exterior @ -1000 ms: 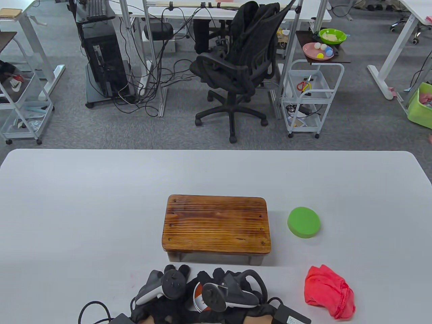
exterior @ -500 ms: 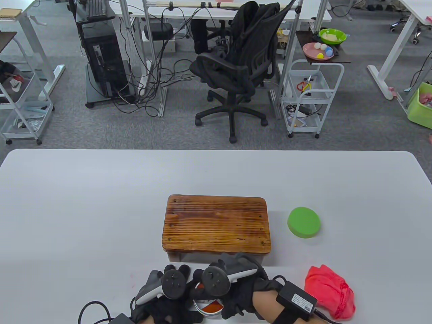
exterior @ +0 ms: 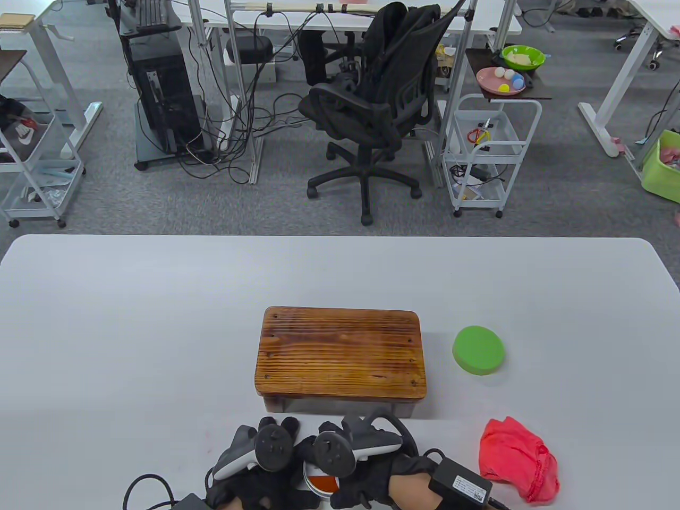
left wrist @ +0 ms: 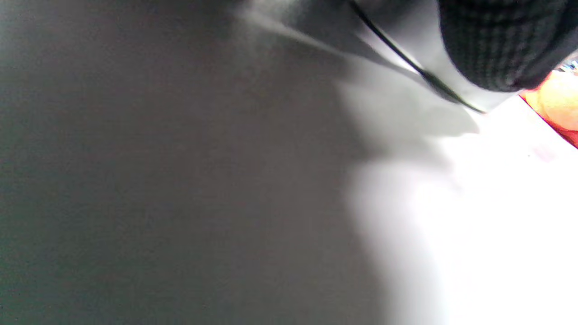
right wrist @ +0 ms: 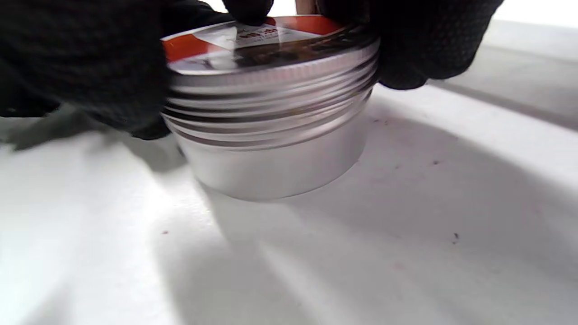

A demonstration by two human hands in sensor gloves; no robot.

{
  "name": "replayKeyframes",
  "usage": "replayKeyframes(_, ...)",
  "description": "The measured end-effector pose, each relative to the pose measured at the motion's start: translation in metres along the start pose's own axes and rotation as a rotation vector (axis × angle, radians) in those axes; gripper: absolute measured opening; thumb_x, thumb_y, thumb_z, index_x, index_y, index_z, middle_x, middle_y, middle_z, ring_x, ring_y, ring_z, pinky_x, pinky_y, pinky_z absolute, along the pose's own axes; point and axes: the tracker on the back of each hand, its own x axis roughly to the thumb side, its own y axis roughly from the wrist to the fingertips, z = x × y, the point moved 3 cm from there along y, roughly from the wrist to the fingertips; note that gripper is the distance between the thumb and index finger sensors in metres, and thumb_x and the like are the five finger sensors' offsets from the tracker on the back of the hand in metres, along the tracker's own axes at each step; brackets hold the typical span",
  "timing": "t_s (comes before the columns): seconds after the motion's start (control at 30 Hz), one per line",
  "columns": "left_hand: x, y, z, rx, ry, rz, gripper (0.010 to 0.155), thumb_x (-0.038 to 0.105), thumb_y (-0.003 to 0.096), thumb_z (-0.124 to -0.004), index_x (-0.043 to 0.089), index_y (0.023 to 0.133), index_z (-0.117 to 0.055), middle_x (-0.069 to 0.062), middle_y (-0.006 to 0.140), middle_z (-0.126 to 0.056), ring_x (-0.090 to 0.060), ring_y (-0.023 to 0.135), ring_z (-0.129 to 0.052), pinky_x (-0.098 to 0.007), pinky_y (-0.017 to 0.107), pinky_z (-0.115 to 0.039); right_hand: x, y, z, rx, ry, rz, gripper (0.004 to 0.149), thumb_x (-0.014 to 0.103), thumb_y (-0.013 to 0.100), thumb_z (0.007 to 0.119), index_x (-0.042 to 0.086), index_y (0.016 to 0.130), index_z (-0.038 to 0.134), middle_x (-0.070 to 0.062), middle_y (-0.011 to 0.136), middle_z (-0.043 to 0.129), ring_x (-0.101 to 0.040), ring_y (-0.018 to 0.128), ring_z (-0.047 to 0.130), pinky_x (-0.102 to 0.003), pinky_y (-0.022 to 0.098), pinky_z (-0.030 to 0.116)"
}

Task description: Dip and apply wood wax on stool

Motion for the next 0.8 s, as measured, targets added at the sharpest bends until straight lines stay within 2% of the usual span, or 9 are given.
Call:
replayKeyframes(0.17,0.0,0.0,0.0,0.003,-0.001,0.0,0.088,0.073,0.0465,-0.077,0.046,0.108,-0.021,-0.005,0.115,0.017,-0.045,0.095,0.024,-0.074,0.058,0.008,0.002,-0.006,0.002,-0.112,0.006,0.204,0.084,0.07,0.037,0.082,0.02,0.099,0.056,-0.014,0.093,0.066,-0.036,0.062,0.09,-0.029,0.04,0.086)
replayKeyframes(0.3,0.0,0.0,0.0,0.003,-0.004,-0.001,0.086,0.073,0.0473,-0.076,0.046,0.108,-0.022,-0.005,0.115,0.017,-0.045,0.095,0.024,-0.074,0.058,0.008,-0.002,-0.006,0.001,-0.075,0.062,0.277,0.088,0.072,0.035,0.08,0.016,0.099,0.056,-0.017,0.092,0.068,-0.036,0.058,0.093,-0.031,0.037,0.088)
replayKeyframes(0.4,0.0,0.0,0.0,0.003,-0.006,-0.002,0.085,0.073,0.0475,-0.076,0.046,0.107,-0.023,-0.005,0.115,0.016,-0.045,0.095,0.024,-0.074,0.058,0.008,-0.009,-0.004,-0.006,-0.008,0.135,0.191,0.093,0.068,0.035,0.086,0.018,0.104,0.047,-0.023,0.104,0.055,-0.042,0.072,0.087,-0.038,0.047,0.085)
replayKeyframes(0.43,0.0,0.0,0.0,0.003,-0.006,-0.003,0.085,0.073,0.0475,-0.076,0.046,0.107,-0.022,-0.005,0.115,0.016,-0.045,0.095,0.024,-0.074,0.058,0.008,-0.009,-0.002,-0.008,0.023,0.136,0.096,0.093,0.064,0.036,0.089,0.02,0.105,0.045,-0.022,0.109,0.047,-0.043,0.081,0.08,-0.042,0.054,0.082)
replayKeyframes(0.47,0.0,0.0,0.0,0.003,-0.007,-0.003,0.085,0.073,0.0476,-0.076,0.047,0.107,-0.022,-0.003,0.115,0.016,-0.045,0.095,0.024,-0.074,0.058,0.008,-0.008,-0.001,-0.009,0.055,0.127,0.021,0.09,0.06,0.037,0.092,0.025,0.105,0.043,-0.017,0.113,0.036,-0.044,0.092,0.068,-0.045,0.063,0.075)
replayKeyframes(0.5,0.0,0.0,0.0,0.002,-0.007,-0.003,0.085,0.073,0.0477,-0.076,0.047,0.107,-0.023,-0.003,0.115,0.017,-0.045,0.095,0.024,-0.074,0.058,0.008,-0.005,0.001,-0.01,0.106,0.095,-0.117,0.084,0.051,0.038,0.096,0.03,0.103,0.048,-0.008,0.115,0.032,-0.041,0.1,0.055,-0.05,0.07,0.066)
replayKeyframes(0.57,0.0,0.0,0.0,0.001,-0.007,-0.003,0.084,0.073,0.0477,-0.076,0.047,0.107,-0.023,-0.002,0.115,0.017,-0.045,0.095,0.024,-0.074,0.058,0.008,-0.006,0.004,-0.01,0.131,0.052,-0.153,0.075,0.046,0.036,0.101,0.041,0.097,0.057,0.002,0.114,0.039,-0.034,0.104,0.053,-0.056,0.074,0.06)
replayKeyframes(0.6,0.0,0.0,0.0,0.001,-0.008,-0.003,0.084,0.073,0.0479,-0.076,0.047,0.107,-0.023,-0.002,0.115,0.017,-0.045,0.095,0.024,-0.074,0.058,0.008,-0.006,0.007,-0.008,0.168,0.067,-0.165,0.072,0.044,0.037,0.102,0.042,0.094,0.059,0.005,0.113,0.04,-0.032,0.105,0.05,-0.056,0.076,0.058)
replayKeyframes(0.8,0.0,0.0,0.0,0.002,-0.006,-0.002,0.083,0.073,0.048,-0.076,0.048,0.107,-0.023,-0.002,0.115,0.017,-0.045,0.095,0.025,-0.074,0.058,0.008,-0.001,0.013,-0.007,0.173,0.049,-0.196,0.068,0.037,0.038,0.102,0.041,0.092,0.061,0.005,0.111,0.045,-0.033,0.101,0.056,-0.045,0.074,0.065)
